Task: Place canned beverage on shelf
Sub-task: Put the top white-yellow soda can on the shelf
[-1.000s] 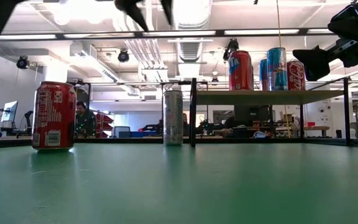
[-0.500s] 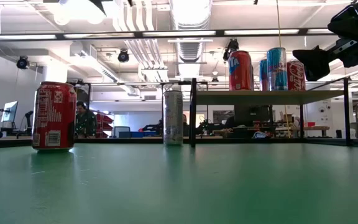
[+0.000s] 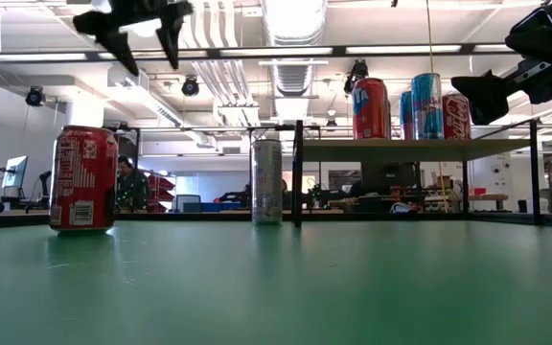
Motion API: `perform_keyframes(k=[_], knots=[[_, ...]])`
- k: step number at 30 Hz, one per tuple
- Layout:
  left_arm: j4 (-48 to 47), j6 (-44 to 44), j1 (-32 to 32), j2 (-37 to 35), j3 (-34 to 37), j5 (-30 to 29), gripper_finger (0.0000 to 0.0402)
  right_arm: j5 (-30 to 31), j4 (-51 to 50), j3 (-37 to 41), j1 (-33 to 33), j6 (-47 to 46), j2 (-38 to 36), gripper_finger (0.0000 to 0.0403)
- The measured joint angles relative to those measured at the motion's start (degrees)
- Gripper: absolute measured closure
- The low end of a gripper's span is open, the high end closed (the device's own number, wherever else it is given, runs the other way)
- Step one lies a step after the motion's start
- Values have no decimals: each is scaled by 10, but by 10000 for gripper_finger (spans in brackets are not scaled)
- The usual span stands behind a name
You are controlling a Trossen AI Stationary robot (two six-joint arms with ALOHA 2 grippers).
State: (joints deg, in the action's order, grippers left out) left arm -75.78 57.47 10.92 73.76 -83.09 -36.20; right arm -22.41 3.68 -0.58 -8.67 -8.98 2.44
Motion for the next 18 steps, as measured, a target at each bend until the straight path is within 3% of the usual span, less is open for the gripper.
perform_keyframes(k=[10, 18], knots=[[135, -5, 0, -76, 193, -8, 33, 0, 0, 0, 0, 0, 0, 44], [200, -17, 0, -131, 290, -8, 33, 0, 0, 0, 0, 0, 0, 44]])
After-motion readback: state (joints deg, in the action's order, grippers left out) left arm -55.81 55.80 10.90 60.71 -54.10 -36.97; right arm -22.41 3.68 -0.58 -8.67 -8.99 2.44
